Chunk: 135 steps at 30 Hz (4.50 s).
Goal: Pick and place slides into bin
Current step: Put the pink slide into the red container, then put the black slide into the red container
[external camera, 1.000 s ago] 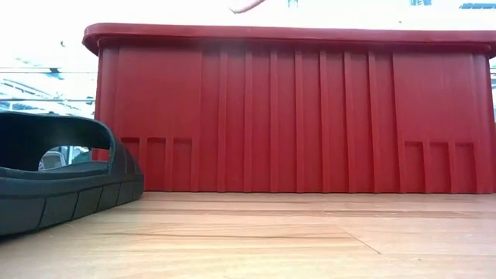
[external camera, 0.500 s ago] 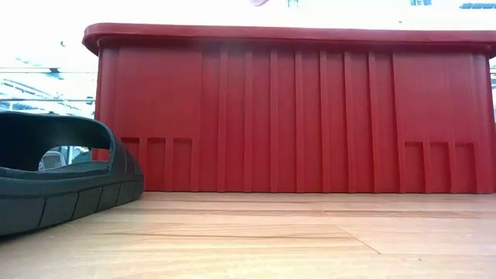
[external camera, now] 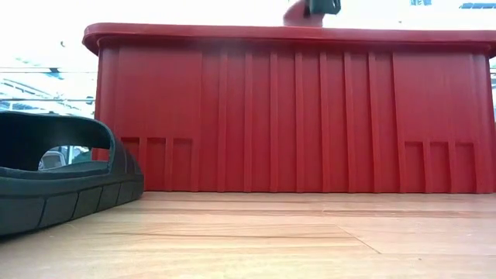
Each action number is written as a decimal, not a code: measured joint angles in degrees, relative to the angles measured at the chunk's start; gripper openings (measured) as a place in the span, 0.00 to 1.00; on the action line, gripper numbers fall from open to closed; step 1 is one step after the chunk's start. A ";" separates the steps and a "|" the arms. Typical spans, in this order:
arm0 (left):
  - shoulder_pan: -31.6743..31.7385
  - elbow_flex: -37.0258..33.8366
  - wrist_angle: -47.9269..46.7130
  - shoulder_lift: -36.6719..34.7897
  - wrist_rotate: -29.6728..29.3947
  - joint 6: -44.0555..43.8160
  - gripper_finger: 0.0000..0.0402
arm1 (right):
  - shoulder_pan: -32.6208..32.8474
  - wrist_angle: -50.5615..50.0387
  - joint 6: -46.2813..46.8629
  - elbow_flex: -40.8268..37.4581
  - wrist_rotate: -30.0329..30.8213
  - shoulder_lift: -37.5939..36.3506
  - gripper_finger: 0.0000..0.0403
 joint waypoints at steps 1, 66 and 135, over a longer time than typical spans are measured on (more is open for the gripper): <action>-0.01 0.00 0.00 -0.02 0.00 0.00 0.64 | -0.02 -0.02 1.76 -3.14 -1.15 -0.50 0.06; -0.01 -0.01 3.21 -0.02 -1.01 0.90 0.64 | -6.51 42.64 -4.00 -52.05 -16.01 -11.31 0.18; -0.01 -0.02 -0.32 -0.52 -0.98 1.88 0.64 | 7.83 42.59 35.25 -51.54 -39.43 -27.30 0.52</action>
